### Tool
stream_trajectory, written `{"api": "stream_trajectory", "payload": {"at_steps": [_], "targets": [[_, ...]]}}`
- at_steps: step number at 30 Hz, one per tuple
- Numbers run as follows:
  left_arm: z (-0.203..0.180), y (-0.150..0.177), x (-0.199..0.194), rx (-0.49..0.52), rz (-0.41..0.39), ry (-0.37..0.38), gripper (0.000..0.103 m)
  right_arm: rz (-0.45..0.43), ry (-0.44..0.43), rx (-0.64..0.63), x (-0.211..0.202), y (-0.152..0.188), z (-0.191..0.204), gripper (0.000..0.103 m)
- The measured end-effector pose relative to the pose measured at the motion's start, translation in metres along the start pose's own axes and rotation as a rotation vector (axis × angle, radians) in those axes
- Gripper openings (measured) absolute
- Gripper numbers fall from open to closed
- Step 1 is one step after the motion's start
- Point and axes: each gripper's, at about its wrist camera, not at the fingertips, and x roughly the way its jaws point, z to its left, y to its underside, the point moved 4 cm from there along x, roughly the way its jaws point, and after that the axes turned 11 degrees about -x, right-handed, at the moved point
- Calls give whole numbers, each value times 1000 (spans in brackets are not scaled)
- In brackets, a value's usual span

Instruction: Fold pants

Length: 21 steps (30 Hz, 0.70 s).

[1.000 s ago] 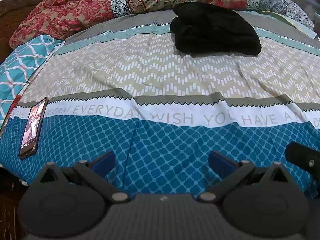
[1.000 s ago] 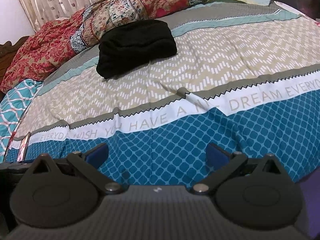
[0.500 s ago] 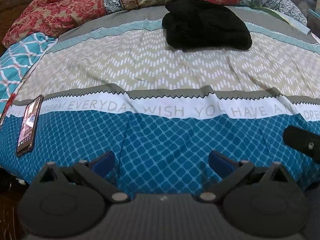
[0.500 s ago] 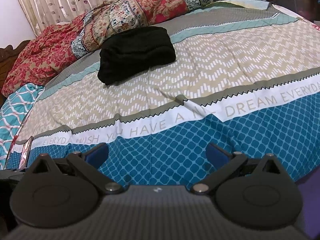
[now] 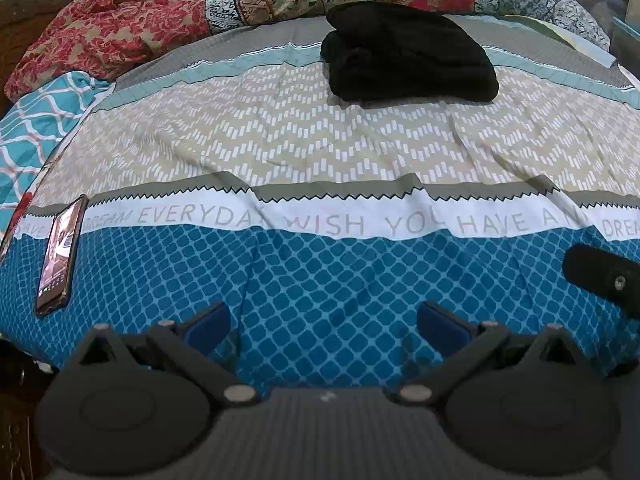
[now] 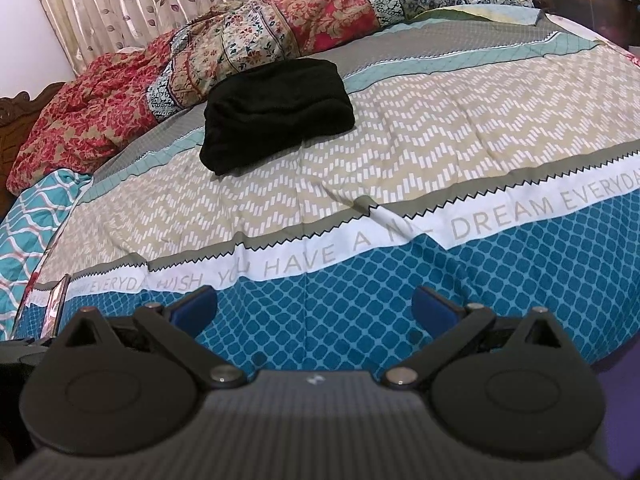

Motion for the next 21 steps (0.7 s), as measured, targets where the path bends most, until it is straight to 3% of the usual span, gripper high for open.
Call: {"api": "stream_trajectory", "payload": {"at_steps": [21], "targets": [[9, 1, -3, -20, 5, -29, 103, -6, -9, -4, -3, 0, 4, 103]]}}
